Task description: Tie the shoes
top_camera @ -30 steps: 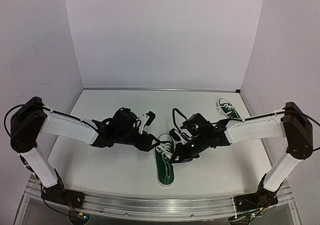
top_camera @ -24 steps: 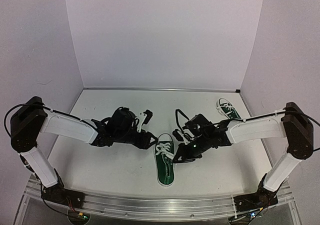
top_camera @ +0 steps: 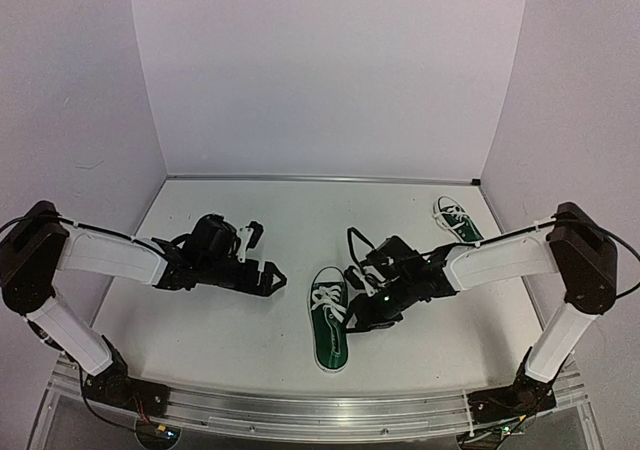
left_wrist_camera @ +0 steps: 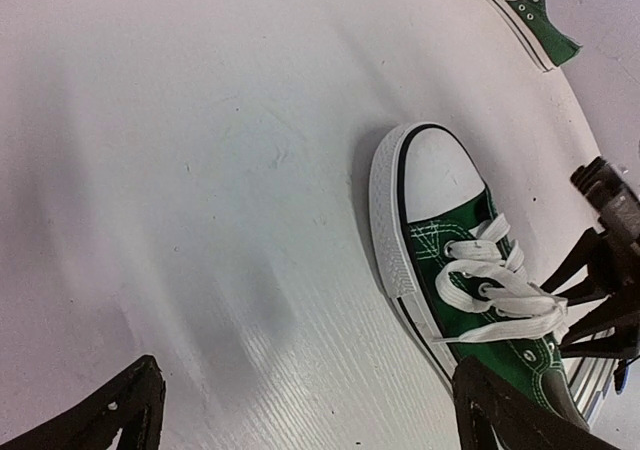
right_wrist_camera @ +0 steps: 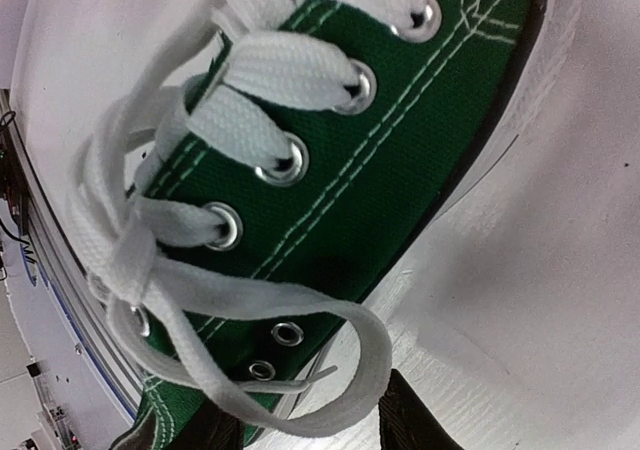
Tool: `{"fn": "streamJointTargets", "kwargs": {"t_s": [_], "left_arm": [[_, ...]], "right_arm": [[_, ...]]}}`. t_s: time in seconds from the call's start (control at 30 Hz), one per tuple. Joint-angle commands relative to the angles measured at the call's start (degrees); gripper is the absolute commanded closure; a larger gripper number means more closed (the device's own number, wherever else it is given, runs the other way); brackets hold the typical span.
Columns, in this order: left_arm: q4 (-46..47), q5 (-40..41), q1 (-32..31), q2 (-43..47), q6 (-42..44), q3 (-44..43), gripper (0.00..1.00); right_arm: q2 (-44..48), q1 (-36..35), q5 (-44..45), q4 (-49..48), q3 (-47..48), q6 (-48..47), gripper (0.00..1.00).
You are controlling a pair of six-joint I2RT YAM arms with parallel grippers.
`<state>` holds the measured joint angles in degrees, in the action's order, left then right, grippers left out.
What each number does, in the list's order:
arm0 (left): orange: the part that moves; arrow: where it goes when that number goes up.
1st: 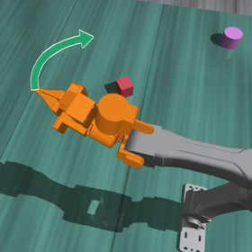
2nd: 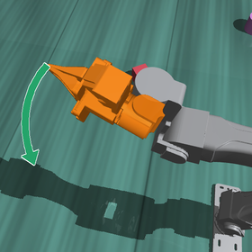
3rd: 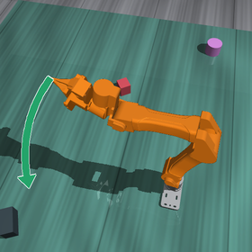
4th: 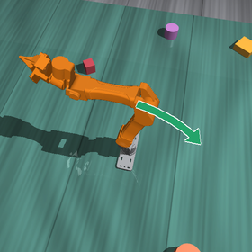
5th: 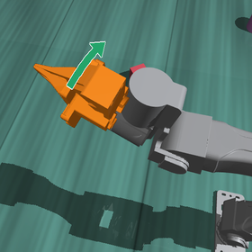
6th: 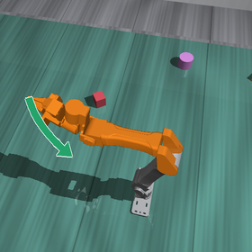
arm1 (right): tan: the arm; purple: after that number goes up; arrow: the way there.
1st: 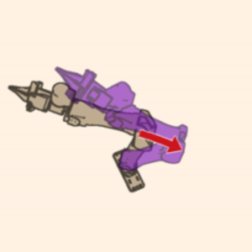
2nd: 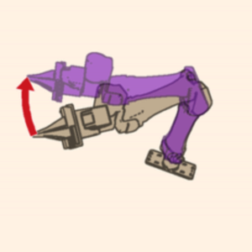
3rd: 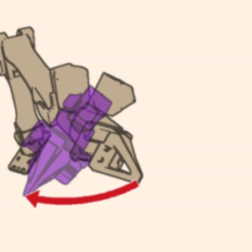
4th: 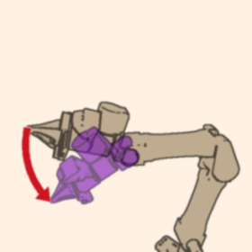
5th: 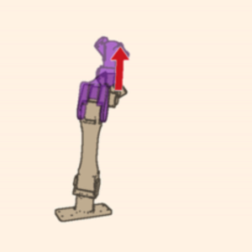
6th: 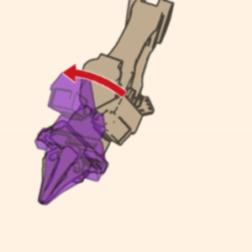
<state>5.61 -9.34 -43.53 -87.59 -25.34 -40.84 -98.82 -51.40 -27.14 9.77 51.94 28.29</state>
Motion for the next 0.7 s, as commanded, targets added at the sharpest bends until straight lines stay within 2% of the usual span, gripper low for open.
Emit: {"fn": "streamJointTargets", "kwargs": {"t_s": [0.0,0.23,0.37,0.53,0.67], "left_arm": [[-3.3,-1.4,0.8,3.3,1.5,-1.3,0.00],[-8.8,-2.4,2.8,6.5,2.2,-4.2,0.00],[-18.0,-3.2,4.0,8.2,3.3,-10.3,0.00],[-27.2,3.6,4.1,13.2,3.7,-17.5,0.00],[-31.9,10.7,4.1,16.5,3.5,-18.8,0.00]], "right_arm": [[-0.7,-1.1,-2.4,-3.5,1.6,0.5,0.58],[6.4,-1.2,-0.9,-1.5,1.3,1.2,0.57],[15.4,-1.2,2.9,0.3,0.1,1.3,0.38],[27.7,-1.0,12.5,1.2,-0.2,0.3,0.03],[32.0,-0.9,17.0,1.6,-1.4,0.5,0.02]]}}
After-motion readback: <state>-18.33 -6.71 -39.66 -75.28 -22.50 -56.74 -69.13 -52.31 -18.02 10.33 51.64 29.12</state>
